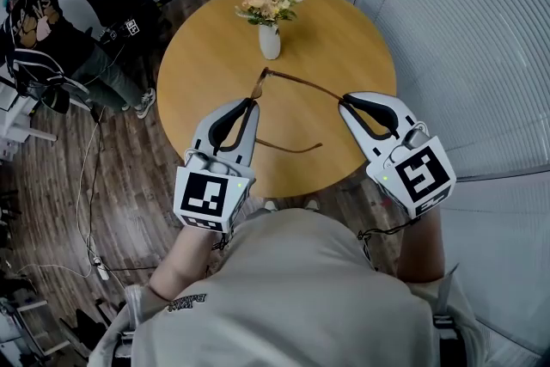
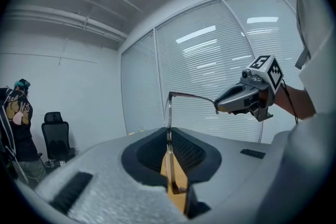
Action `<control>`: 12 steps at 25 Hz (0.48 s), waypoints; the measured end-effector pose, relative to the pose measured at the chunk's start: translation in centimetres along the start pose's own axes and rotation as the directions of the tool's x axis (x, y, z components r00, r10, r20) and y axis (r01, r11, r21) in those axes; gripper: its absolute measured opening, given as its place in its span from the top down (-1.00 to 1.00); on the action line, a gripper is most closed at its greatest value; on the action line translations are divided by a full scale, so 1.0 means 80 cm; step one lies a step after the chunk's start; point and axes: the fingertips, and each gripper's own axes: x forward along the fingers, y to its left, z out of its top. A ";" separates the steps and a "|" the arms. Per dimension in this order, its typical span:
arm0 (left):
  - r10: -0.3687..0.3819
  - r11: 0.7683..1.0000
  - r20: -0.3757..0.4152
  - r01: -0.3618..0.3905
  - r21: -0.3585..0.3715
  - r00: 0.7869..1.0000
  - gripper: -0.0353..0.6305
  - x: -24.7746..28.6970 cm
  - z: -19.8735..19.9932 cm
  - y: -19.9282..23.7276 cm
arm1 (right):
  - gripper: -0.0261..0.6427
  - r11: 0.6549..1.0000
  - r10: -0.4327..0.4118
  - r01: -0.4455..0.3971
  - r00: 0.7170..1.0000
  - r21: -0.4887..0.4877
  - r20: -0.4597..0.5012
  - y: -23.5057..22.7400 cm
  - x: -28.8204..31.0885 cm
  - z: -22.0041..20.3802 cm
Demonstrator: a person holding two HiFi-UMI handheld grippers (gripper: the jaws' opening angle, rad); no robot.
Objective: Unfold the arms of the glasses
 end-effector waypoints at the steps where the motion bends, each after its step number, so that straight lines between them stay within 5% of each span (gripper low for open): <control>1: 0.010 1.000 0.004 -0.010 -0.004 1.000 0.77 -0.001 0.002 0.003 | 0.79 1.000 0.004 -0.004 1.000 0.005 0.011 0.003 0.000 0.002; 12: 0.135 0.991 0.082 -0.133 -0.028 0.987 0.77 -0.022 0.045 0.056 | 0.79 0.991 -0.113 0.090 0.963 0.101 0.243 -0.016 -0.027 0.078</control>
